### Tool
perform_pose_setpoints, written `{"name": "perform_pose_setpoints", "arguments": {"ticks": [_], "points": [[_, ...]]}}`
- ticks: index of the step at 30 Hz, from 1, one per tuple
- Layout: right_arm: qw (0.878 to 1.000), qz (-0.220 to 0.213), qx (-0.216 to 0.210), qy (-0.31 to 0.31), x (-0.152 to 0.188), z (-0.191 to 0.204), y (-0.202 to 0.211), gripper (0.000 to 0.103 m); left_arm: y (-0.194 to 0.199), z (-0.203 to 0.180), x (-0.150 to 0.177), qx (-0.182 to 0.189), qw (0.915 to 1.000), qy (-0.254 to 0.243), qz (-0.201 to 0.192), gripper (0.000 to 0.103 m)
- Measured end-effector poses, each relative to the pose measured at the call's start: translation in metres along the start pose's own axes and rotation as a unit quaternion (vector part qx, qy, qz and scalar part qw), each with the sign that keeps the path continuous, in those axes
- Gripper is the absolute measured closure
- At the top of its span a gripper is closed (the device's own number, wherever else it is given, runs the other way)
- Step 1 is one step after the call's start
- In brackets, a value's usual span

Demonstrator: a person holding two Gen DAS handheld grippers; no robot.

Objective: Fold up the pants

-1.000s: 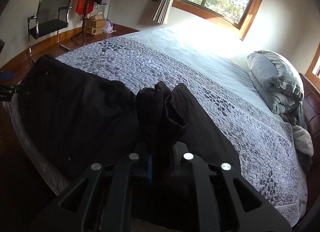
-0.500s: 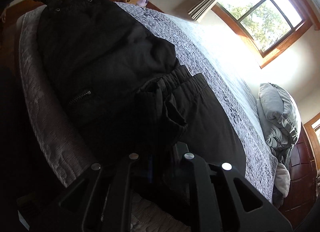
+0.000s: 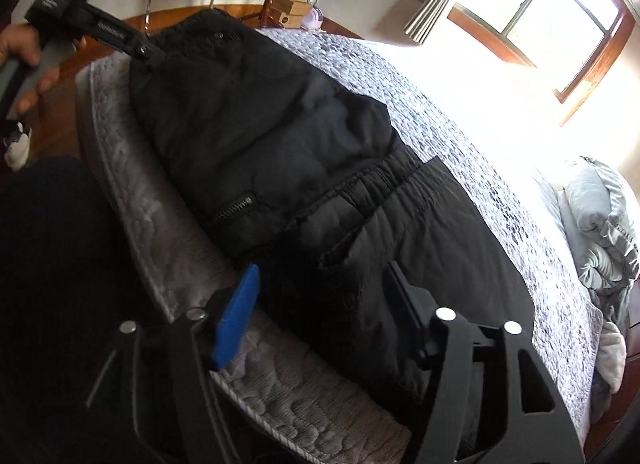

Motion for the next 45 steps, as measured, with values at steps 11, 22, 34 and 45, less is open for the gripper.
{"name": "perform_pose_setpoints", "arguments": {"ticks": [11,22,34,45], "points": [[0.979,0.023,-0.102,-0.174,-0.018,-0.082,-0.023,0.050,0.004,-0.008,0.012,-0.007,0.9998,0.017,0.001,0.004],[0.973,0.091,-0.186,-0.104,-0.054,-0.092,-0.041,0.042,0.009,-0.006,0.013,-0.026,0.9994,0.024,0.006,0.004],[0.919,0.152,-0.364,0.031,-0.250,-0.097,-0.082,0.014,0.027,0.044,0.031,0.099,0.9768,0.190,-0.006,0.004],[0.809,0.299,-0.486,0.144,-0.372,0.023,-0.200,0.013,-0.007,0.104,0.052,0.329,0.8396,0.430,-0.047,0.004]]}}
Point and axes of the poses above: each gripper's, at about its wrist camera, not at the fingertips, and y roughly against the way its jaws point, z to its left, x to its underside, the point moved 2 cm from there along -y, roughly the way its jaws point, and after that the axes turned 4 degrees about z, right-handed, at the moved point
